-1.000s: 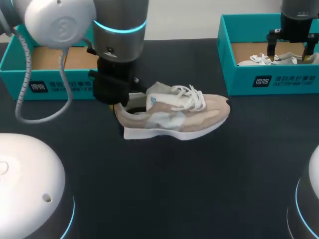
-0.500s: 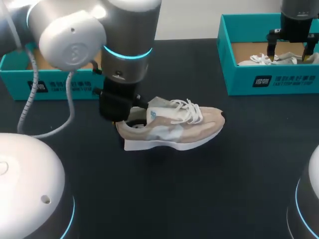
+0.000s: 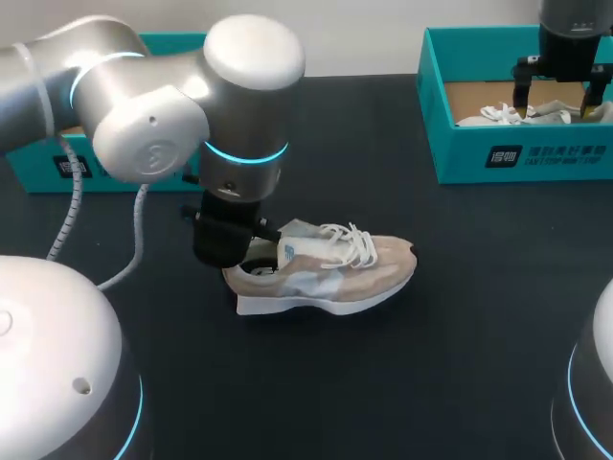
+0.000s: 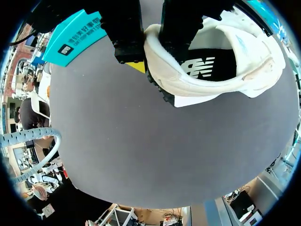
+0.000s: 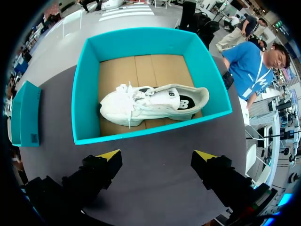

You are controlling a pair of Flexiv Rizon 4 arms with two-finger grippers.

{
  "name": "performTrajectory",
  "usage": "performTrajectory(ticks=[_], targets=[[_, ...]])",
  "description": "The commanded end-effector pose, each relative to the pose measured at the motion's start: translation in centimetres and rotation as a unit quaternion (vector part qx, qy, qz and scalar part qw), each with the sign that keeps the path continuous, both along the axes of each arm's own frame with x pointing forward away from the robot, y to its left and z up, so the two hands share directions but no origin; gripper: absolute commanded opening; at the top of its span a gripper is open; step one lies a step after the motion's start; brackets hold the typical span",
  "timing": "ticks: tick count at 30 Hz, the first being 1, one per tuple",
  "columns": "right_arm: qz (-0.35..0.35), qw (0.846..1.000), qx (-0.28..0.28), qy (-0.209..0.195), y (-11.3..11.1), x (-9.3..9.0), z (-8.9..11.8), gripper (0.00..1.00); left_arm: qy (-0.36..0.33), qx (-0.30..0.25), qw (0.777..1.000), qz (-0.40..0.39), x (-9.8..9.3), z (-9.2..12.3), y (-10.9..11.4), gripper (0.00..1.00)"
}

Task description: Take the shoe out of the shoebox, open the shoe tongue, remove and reinsert the insole, then place the shoe into the shoebox

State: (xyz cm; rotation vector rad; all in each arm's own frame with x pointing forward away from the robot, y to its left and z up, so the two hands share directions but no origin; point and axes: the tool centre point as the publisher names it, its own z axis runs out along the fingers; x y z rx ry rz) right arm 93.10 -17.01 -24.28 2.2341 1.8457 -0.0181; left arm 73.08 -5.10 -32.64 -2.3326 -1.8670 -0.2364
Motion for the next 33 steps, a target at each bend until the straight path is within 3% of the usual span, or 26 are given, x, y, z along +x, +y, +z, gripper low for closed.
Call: performTrajectory(ticks=[1, 22, 23, 24, 25, 30, 32, 33], targets=[[0.0, 1.0, 0.0, -0.002, 0.0, -0.1, 0.0, 1.0, 0.001, 0.013, 1.0, 0.0, 0.1, -1.1, -0.8, 0.0], [0.0, 1.0, 0.0, -0.002, 0.0, -0.1, 0.0, 1.0, 0.0, 0.072, 0.997, 0.006, -0.5, -4.0, -0.6, 0.02], [0.0, 1.0, 0.0, -0.002, 0.0, -0.1, 0.0, 1.0, 0.0, 0.073, 0.997, 0.006, -0.5, -4.0, -0.6, 0.09], [0.0, 1.0, 0.0, -0.002, 0.0, -0.1, 0.0, 1.0, -0.001, 0.074, 0.997, 0.008, -0.5, -4.0, -0.6, 0.27], [0.0, 1.0, 0.0, -0.002, 0.0, -0.1, 0.0, 1.0, -0.001, 0.074, 0.997, 0.007, -0.5, -4.0, -0.6, 0.35], [0.0, 1.0, 0.0, -0.002, 0.0, -0.1, 0.0, 1.0, 0.005, 0.071, 0.997, 0.008, -0.6, -3.8, -0.4, 0.53], [0.0, 1.0, 0.0, -0.002, 0.0, -0.1, 0.0, 1.0, 0.01, 0.061, 0.998, 0.01, -0.7, -3.3, -0.3, 0.83], [0.0, 1.0, 0.0, -0.002, 0.0, -0.1, 0.0, 1.0, 0.01, 0.059, 0.998, 0.009, -0.7, -3.0, -0.3, 0.93]])
